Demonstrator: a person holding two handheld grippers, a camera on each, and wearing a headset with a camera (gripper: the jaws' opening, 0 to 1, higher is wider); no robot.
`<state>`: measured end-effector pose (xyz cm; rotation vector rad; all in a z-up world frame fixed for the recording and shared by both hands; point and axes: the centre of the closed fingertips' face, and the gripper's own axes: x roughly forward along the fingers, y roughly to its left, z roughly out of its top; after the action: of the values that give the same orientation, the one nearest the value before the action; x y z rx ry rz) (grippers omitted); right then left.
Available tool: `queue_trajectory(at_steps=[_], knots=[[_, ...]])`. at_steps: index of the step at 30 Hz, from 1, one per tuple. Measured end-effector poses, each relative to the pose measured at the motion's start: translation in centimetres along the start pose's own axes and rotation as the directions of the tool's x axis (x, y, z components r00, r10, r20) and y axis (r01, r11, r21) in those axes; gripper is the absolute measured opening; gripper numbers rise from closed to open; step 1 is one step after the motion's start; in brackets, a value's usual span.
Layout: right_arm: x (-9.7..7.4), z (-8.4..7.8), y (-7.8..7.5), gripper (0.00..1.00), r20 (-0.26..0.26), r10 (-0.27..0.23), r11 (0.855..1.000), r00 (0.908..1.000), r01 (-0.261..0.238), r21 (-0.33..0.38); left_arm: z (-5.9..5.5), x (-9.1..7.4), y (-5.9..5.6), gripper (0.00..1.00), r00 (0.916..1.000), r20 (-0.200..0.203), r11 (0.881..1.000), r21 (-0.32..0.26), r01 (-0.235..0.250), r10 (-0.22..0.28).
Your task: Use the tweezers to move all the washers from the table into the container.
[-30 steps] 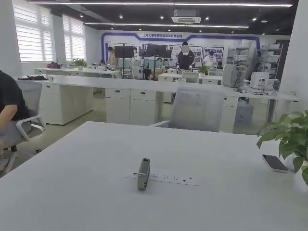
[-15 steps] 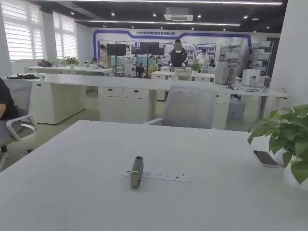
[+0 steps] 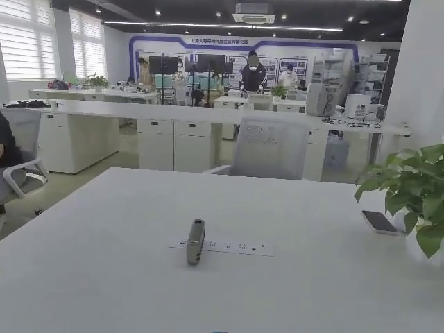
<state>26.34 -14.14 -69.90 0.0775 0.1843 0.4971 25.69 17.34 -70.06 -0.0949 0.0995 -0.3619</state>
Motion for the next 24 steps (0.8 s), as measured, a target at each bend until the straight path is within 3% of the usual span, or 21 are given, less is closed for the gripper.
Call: queue_trajectory(at_steps=[4,5,6,8,10,12,13,14,15,16,17,18,19,22,23,24], knots=[[0.0,-0.3,-0.1,0.77,-0.035,-0.016,0.999,0.9993,0.015,-0.035,-0.7,0.0,-0.2,0.88,0.9987,-0.049,1.0,0.018,0.013,-0.012],[-0.1,-0.6,-0.5,0.77,-0.068,-0.037,0.996,0.997,0.031,-0.088,-1.4,0.0,-0.4,0.86,0.9949,-0.098,1.0,0.016,0.025,-0.024],[-0.3,-1.4,-0.8,0.78,-0.127,-0.064,0.987,0.9898,0.044,-0.153,-1.6,-0.1,-0.3,0.85,0.9931,-0.116,1.0,0.015,0.023,-0.021],[-0.2,-2.5,-0.9,0.79,-0.193,-0.068,0.982,0.9789,0.032,-0.186,-2.7,0.1,-0.5,0.82,0.9831,-0.178,0.999,0.023,0.047,-0.042],[0.0,-3.6,0.0,0.7,-0.262,-0.017,0.982,0.9651,-0.034,-0.188,-3.0,0.2,-1.0,0.77,0.9777,-0.197,0.997,0.001,0.074,-0.072],[0.1,-4.3,0.2,0.61,-0.309,-0.005,0.968,0.951,-0.073,-0.238,-3.4,0.2,-1.4,0.72,0.9694,-0.22,0.994,-0.022,0.107,-0.109],[0.3,-4.8,1.0,0.58,-0.34,0.035,0.963,0.9399,-0.123,-0.241,-3.9,0.2,-1.9,0.71,0.9596,-0.244,0.99,-0.034,0.135,-0.139],[0.5,-5.0,1.5,0.55,-0.344,0.051,0.965,0.9377,-0.135,-0.225,-4.3,0.1,-2.3,0.69,0.9485,-0.27,0.986,-0.047,0.159,-0.166],[0.9,-5.1,2.7,0.5,-0.35,0.098,0.958,0.9316,-0.183,-0.219,-4.7,0.1,-2.7,0.64,0.9359,-0.291,0.98,-0.048,0.193,-0.198],[1.1,-5.4,3.3,0.45,-0.364,0.123,0.955,0.9231,-0.21,-0.21,-5.2,0.0,-3.3,0.58,0.9163,-0.318,0.97,-0.057,0.237,-0.243],[1.3,-5.7,3.9,0.41,-0.384,0.143,0.948,0.9121,-0.238,-0.212,-5.5,-0.1,-3.7,0.54,0.9055,-0.331,0.964,-0.071,0.257,-0.266],[1.4,-6.2,4.6,0.35,-0.411,0.168,0.936,0.8959,-0.276,-0.218,-5.8,-0.1,-4.2,0.52,0.8904,-0.344,0.954,-0.09,0.285,-0.299],[1.6,-7.3,5.4,0.31,-0.444,0.203,0.918,0.8729,-0.327,-0.223,-6.2,-0.2,-4.5,0.51,0.8763,-0.361,0.948,-0.101,0.303,-0.318],[1.9,-9.4,7.2,0.19,-0.514,0.263,0.881,0.8169,-0.421,-0.218,-7.2,-0.5,-5.4,0.4,0.8333,-0.416,0.928,-0.081,0.365,-0.364],[2.0,-10.2,8.2,0.16,-0.538,0.296,0.864,0.7895,-0.461,-0.202,-7.6,-0.6,-5.7,0.38,0.817,-0.435,0.921,-0.085,0.381,-0.378],[2.0,-10.7,8.7,0.13,-0.56,0.311,0.85,0.7678,-0.489,-0.198,-8.2,-0.9,-6.1,0.37,0.7909,-0.463,0.91,-0.101,0.401,-0.4]])
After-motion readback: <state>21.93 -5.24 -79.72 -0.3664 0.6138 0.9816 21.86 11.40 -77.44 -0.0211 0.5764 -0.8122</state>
